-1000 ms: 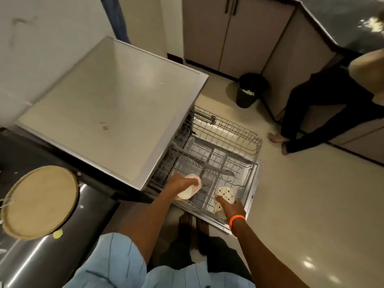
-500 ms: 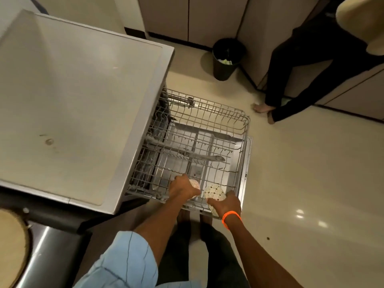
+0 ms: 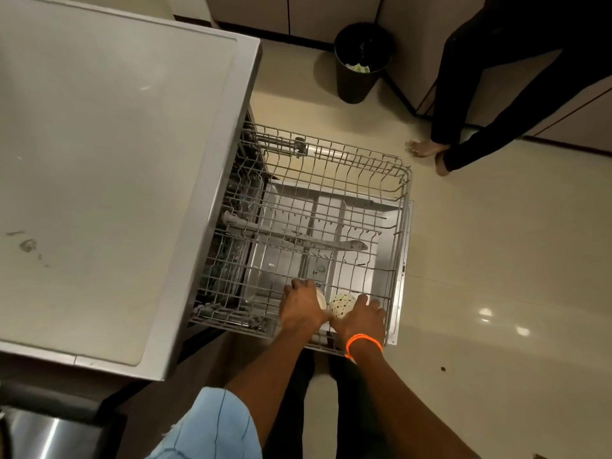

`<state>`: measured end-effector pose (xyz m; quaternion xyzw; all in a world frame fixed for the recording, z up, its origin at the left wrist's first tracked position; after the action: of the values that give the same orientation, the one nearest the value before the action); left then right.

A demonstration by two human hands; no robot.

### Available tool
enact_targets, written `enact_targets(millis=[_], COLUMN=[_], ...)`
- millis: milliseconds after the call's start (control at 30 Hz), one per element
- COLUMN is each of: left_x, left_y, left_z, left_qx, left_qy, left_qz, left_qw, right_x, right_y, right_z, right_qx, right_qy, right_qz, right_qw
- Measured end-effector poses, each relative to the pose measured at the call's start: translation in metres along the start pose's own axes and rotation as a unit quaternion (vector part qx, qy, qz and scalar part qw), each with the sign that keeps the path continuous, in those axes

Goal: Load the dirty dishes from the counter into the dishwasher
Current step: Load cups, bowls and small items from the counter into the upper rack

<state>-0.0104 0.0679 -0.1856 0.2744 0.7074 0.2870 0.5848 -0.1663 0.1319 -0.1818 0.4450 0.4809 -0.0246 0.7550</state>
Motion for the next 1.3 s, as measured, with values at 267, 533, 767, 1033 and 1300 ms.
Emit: enact_targets(millis=[267, 533, 767, 1033, 1300], left_x=[0.0, 0.0, -0.004, -0.006, -0.009], left_y=[0.001, 0.006, 0.016, 0.023, 0.023], left_z=[-0.003, 0.0, 0.003, 0.003, 0.006], left_qx=[0.013, 0.011, -0.002, 0.005, 0.001], left_qy=[-0.034, -0.024, -0.029, -0.067, -0.015], left_qz=[0.006, 0.023, 0.002, 0.005, 0.021], left_qw=[0.999, 0.999, 1.0, 0.998, 1.0], right_x=[0.005, 0.011, -0.001, 0.003, 0.003], right_y=[0.006, 0.009, 0.009, 0.006, 0.008], right_z=[0.015, 0.011, 0.002, -0.003, -0.002], right_qx=[-0.033, -0.059, -0.034, -0.048, -0.067], right_qy=[0.057, 0.039, -0.011, -0.007, -0.005], right_qz=[-0.001, 0.023, -0.004, 0.041, 0.049], right_qw=[0.998, 0.997, 0.999, 0.998, 0.997])
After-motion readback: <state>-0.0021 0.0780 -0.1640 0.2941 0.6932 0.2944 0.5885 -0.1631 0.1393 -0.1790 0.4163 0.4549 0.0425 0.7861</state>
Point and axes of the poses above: each hand's wrist, its own y-axis away from the middle knuckle, its own x-axis out of the palm, z = x × y, the point moved 9 cm from there along -y, towards the middle knuckle, and after that the axes turned 4 degrees about -y, right-handed, at the moved point
